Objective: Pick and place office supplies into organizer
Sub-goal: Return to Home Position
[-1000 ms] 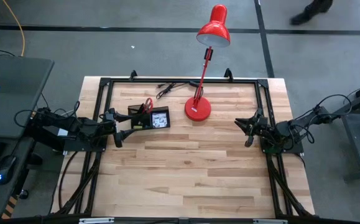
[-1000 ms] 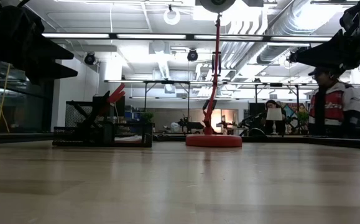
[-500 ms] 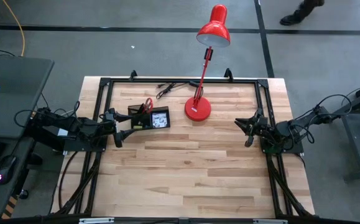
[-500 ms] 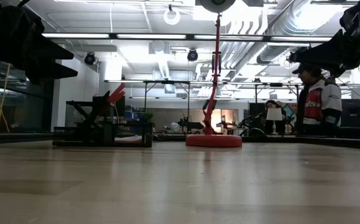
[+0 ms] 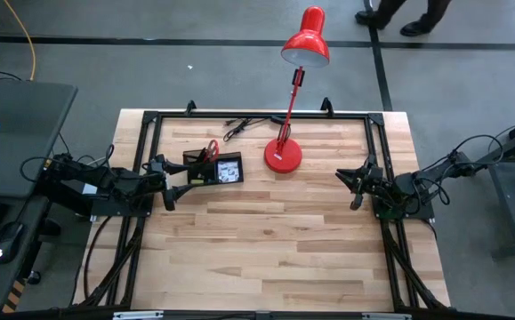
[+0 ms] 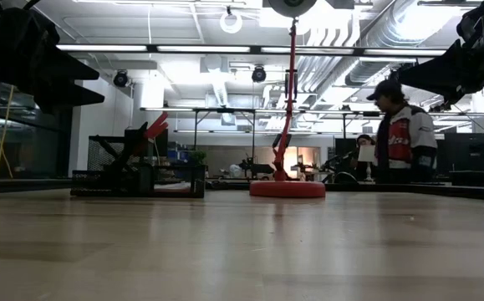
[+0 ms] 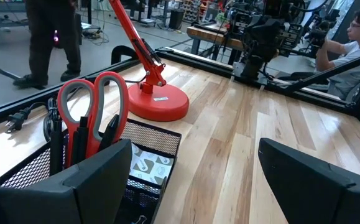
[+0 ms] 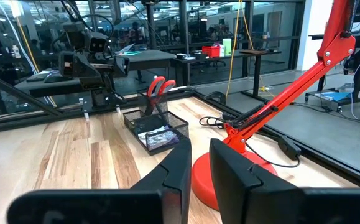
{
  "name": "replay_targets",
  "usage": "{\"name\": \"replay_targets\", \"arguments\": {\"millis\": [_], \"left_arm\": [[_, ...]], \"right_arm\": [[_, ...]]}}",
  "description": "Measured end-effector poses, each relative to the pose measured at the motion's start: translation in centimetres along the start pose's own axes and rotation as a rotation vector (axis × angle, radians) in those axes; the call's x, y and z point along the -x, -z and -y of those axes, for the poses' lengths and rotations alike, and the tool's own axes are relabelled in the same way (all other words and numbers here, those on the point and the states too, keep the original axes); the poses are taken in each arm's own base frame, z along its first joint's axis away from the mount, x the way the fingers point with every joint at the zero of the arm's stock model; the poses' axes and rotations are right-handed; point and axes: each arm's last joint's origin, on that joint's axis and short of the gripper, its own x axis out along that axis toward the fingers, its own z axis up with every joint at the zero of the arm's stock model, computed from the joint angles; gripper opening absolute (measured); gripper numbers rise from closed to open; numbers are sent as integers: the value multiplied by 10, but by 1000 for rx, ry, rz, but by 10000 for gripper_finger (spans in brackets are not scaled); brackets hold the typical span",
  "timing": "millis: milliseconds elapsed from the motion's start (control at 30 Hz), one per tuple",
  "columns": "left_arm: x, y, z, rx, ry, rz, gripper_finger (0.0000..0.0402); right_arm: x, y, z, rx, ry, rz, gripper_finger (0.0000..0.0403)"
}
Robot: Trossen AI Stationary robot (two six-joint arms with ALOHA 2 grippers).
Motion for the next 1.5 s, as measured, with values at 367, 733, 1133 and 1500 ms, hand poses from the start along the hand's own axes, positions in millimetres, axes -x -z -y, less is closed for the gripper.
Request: {"name": "replay_targets", "arguments": {"millis": [367,733,1133,1500], "left_arm": [[0,0,0,0,0,0,337],[-2,3,2,-22,3,-30,337],[-2,3,2,-21,2,-29,337],[-2,3,2,-21,2,-29,337]], "right_arm": [[0,0,0,0,0,0,53],[0,0,0,0,0,0,55],[0,0,0,0,0,0,53],[0,0,0,0,-1,0,53]]}}
